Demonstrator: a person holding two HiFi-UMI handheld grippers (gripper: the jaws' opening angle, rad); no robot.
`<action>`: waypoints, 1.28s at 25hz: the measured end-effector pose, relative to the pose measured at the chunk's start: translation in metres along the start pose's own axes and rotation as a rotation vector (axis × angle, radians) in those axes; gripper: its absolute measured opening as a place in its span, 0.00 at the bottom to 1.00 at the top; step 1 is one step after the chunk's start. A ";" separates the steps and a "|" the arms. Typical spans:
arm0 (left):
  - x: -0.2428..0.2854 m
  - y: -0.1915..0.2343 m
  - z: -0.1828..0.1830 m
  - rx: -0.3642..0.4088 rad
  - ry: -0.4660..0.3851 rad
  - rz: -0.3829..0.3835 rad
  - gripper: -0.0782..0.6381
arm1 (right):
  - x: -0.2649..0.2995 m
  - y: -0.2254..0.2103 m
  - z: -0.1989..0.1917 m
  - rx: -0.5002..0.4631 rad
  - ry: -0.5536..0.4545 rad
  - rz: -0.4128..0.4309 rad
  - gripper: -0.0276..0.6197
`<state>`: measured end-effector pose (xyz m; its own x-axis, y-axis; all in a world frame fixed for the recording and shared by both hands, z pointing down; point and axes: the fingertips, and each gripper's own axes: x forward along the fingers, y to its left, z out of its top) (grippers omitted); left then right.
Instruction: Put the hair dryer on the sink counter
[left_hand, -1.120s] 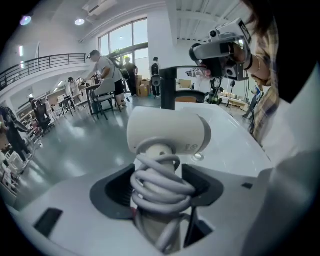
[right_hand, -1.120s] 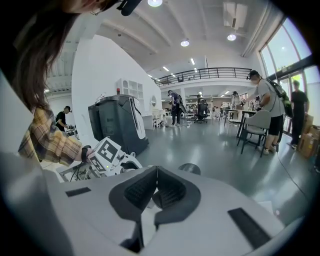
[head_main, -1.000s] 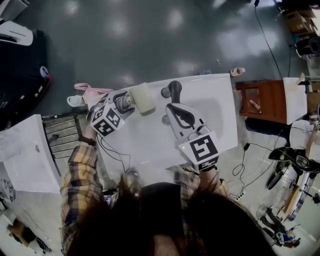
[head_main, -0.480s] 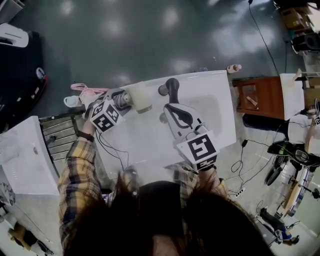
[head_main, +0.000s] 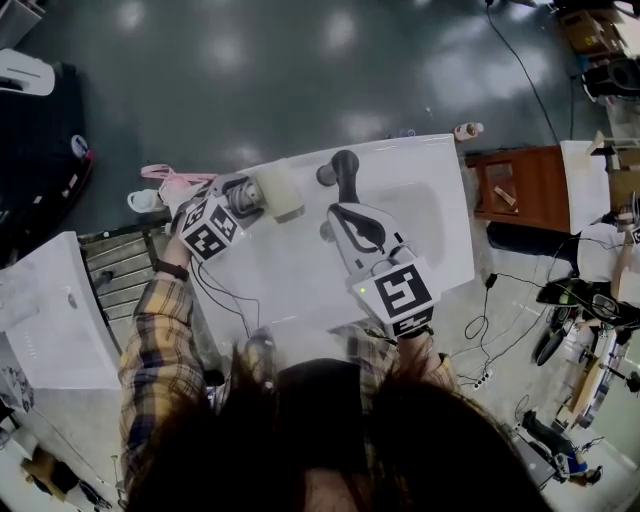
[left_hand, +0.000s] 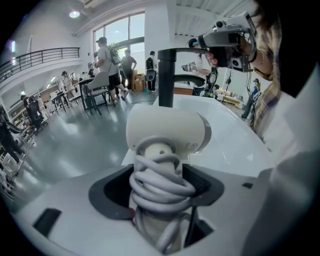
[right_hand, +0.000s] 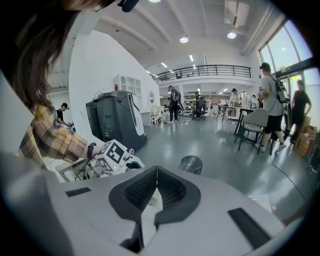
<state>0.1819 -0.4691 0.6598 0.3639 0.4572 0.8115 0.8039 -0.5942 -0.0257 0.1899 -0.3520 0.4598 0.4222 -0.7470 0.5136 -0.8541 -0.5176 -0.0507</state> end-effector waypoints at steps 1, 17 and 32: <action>0.000 -0.001 0.000 0.000 -0.001 0.000 0.53 | 0.000 0.001 -0.001 0.002 0.000 -0.001 0.07; -0.013 -0.007 -0.001 -0.022 -0.037 0.023 0.56 | -0.011 0.009 -0.006 -0.011 0.016 -0.020 0.07; -0.081 -0.014 0.053 -0.036 -0.182 0.178 0.56 | -0.027 0.020 0.009 -0.070 -0.045 0.028 0.07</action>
<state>0.1662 -0.4632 0.5639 0.5797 0.4527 0.6775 0.7032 -0.6980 -0.1352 0.1639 -0.3461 0.4374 0.4094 -0.7799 0.4735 -0.8843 -0.4668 -0.0043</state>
